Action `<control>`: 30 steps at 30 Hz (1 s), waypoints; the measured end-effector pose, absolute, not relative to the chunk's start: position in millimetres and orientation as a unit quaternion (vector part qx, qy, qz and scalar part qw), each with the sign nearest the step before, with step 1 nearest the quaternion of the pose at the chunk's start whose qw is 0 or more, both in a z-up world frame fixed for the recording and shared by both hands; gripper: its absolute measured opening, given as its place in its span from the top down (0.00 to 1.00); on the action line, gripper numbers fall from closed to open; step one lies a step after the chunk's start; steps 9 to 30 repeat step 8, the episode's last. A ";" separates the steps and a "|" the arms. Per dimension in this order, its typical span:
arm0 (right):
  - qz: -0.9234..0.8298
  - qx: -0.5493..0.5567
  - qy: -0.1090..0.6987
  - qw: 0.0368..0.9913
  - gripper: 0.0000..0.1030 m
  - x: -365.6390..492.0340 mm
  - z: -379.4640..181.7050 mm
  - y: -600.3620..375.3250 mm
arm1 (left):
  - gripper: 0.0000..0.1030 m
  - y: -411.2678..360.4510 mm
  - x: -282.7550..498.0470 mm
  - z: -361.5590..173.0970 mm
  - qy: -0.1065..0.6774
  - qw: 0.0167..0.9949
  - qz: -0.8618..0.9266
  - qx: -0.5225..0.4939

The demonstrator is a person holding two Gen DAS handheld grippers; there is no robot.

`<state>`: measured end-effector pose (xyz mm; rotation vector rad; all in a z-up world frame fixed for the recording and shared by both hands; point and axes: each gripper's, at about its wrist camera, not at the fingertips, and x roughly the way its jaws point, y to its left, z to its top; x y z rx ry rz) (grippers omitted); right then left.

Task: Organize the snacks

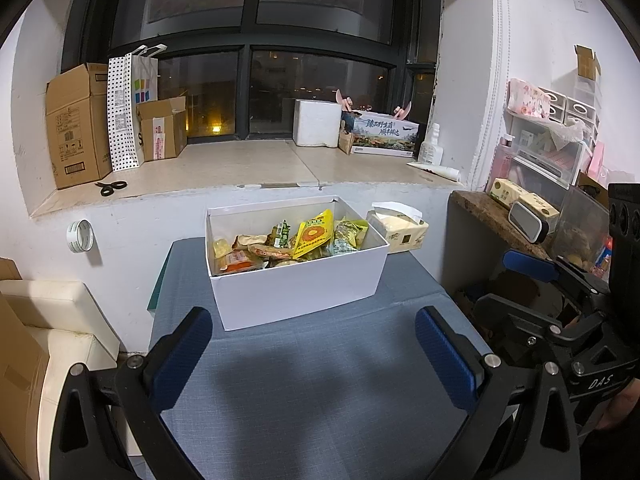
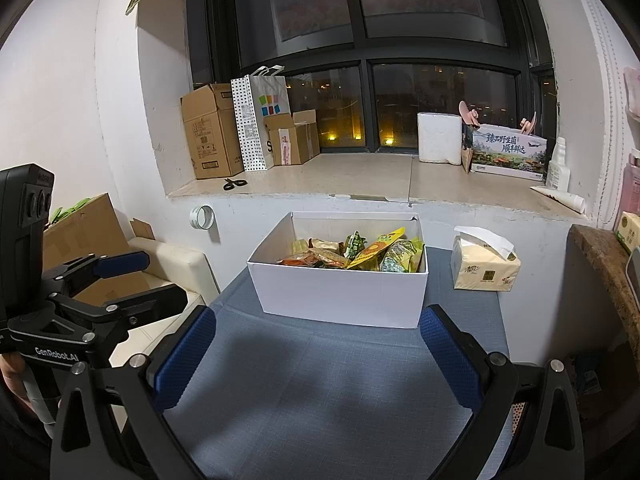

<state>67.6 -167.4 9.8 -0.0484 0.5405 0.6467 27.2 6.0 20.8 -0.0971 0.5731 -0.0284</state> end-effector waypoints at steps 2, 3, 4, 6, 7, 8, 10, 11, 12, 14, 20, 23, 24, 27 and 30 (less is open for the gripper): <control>0.314 -0.024 0.262 0.912 0.00 67.1 9.5 -167.2 | 0.00 5.6 27.0 21.0 0.282 0.958 -0.014 -0.046; 0.314 -0.024 0.263 0.912 0.00 67.4 9.6 -167.3 | 0.00 5.4 27.1 21.4 0.282 0.958 -0.014 -0.046; 0.314 -0.024 0.263 0.912 0.00 67.4 9.2 -167.5 | 0.00 5.0 27.0 21.7 0.280 0.959 -0.014 -0.045; 0.314 -0.024 0.263 0.912 0.00 67.5 9.2 -167.5 | 0.00 4.3 26.6 22.0 0.278 0.960 -0.011 -0.041; 0.314 -0.024 0.263 0.912 0.00 67.3 8.9 -167.4 | 0.00 3.7 26.2 22.2 0.277 0.960 -0.007 -0.039; 0.314 -0.024 0.263 0.912 0.00 67.3 8.5 -167.8 | 0.00 3.8 25.5 22.6 0.276 0.960 -0.007 -0.040; 0.314 -0.024 0.263 0.912 0.00 67.3 8.5 -167.8 | 0.00 3.8 25.5 22.6 0.276 0.960 -0.007 -0.040; 0.314 -0.024 0.263 0.912 0.00 67.3 8.5 -167.8 | 0.00 3.8 25.5 22.6 0.276 0.960 -0.007 -0.040; 0.314 -0.024 0.263 0.912 0.00 67.3 8.5 -167.8 | 0.00 3.8 25.5 22.6 0.276 0.960 -0.007 -0.040; 0.314 -0.024 0.263 0.912 0.00 67.3 8.5 -167.8 | 0.00 3.8 25.5 22.6 0.276 0.960 -0.007 -0.040; 0.314 -0.024 0.263 0.912 0.00 67.3 8.5 -167.8 | 0.00 3.8 25.5 22.6 0.276 0.960 -0.007 -0.040; 0.314 -0.024 0.263 0.912 0.00 67.3 8.5 -167.8 | 0.00 3.8 25.5 22.6 0.276 0.960 -0.007 -0.040; 0.314 -0.024 0.263 0.912 0.00 67.3 8.5 -167.8 | 0.00 3.8 25.5 22.6 0.276 0.960 -0.007 -0.040; 0.314 -0.024 0.263 0.912 0.00 67.3 8.5 -167.8 | 0.00 3.8 25.5 22.6 0.276 0.960 -0.007 -0.040; 0.314 -0.024 0.263 0.912 0.00 67.3 8.5 -167.8 | 0.00 3.8 25.5 22.6 0.276 0.960 -0.007 -0.040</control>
